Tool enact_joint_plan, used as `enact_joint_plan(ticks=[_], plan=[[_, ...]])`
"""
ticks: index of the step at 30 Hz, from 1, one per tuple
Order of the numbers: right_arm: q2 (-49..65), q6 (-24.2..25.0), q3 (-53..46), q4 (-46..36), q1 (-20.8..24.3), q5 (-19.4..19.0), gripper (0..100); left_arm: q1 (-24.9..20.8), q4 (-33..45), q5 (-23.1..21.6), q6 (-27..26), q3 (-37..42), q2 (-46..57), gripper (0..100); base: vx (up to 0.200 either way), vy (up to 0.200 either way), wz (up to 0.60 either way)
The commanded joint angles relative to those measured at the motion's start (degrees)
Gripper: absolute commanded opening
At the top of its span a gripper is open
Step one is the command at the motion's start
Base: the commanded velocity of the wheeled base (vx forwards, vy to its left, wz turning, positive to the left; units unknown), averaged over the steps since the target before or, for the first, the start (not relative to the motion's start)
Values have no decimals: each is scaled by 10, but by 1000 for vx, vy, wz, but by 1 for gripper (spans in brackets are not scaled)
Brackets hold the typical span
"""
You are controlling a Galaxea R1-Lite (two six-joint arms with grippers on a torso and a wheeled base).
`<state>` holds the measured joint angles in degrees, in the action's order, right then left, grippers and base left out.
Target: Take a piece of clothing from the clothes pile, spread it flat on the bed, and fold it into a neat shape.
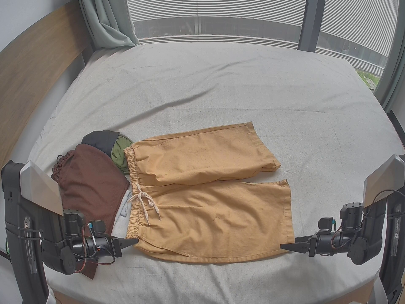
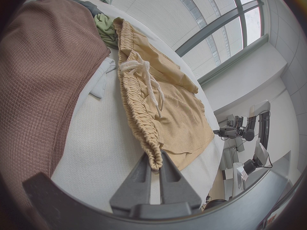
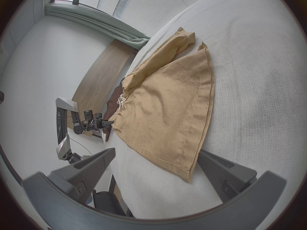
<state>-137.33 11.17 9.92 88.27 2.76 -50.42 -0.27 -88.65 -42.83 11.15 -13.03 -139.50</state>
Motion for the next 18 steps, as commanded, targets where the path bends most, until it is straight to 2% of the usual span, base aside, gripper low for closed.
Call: enact_joint_plan(ticks=[1, 12, 13, 18], plan=[[-5, 0, 0, 1, 1, 0, 100, 0, 0, 0, 0, 0, 0, 0, 0, 0, 0], [-21, -1, 5, 1, 1, 0, 100, 0, 0, 0, 0, 0, 0, 0, 0, 0, 0], [-22, -1, 5, 1, 1, 0, 0, 0, 0, 0, 0, 0, 0, 0, 0, 0, 0], [-22, -2, 5, 1, 1, 1, 0, 0, -1, 0, 0, 0, 0, 0, 0, 0, 0]])
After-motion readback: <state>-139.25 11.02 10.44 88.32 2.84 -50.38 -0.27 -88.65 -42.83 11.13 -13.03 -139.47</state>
